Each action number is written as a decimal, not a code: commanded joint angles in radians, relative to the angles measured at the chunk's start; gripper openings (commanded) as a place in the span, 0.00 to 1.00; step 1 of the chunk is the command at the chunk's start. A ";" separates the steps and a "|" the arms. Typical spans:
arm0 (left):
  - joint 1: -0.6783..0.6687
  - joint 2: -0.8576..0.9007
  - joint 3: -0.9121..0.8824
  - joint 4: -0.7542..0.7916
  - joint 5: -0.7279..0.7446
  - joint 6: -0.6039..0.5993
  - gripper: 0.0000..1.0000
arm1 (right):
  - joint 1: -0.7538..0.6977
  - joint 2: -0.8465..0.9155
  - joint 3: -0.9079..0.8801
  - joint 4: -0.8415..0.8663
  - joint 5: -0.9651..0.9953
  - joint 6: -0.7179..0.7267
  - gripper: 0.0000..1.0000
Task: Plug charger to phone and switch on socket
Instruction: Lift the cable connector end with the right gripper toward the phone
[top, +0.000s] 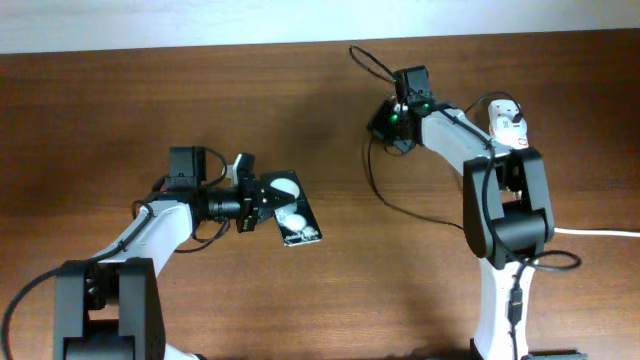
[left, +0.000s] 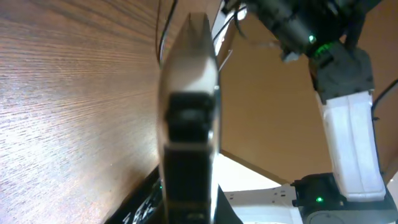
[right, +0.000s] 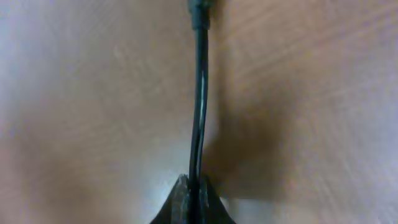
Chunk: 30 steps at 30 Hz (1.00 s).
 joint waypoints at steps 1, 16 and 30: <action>-0.002 0.001 0.006 0.003 0.023 0.019 0.00 | 0.044 0.054 -0.051 -0.265 0.000 -0.190 0.04; -0.002 0.001 0.006 0.003 0.015 0.019 0.00 | 0.170 0.054 -0.046 -0.371 0.308 -0.231 0.58; -0.002 0.001 0.006 0.003 0.016 0.019 0.00 | 0.122 0.054 -0.047 -0.410 0.297 -0.148 0.34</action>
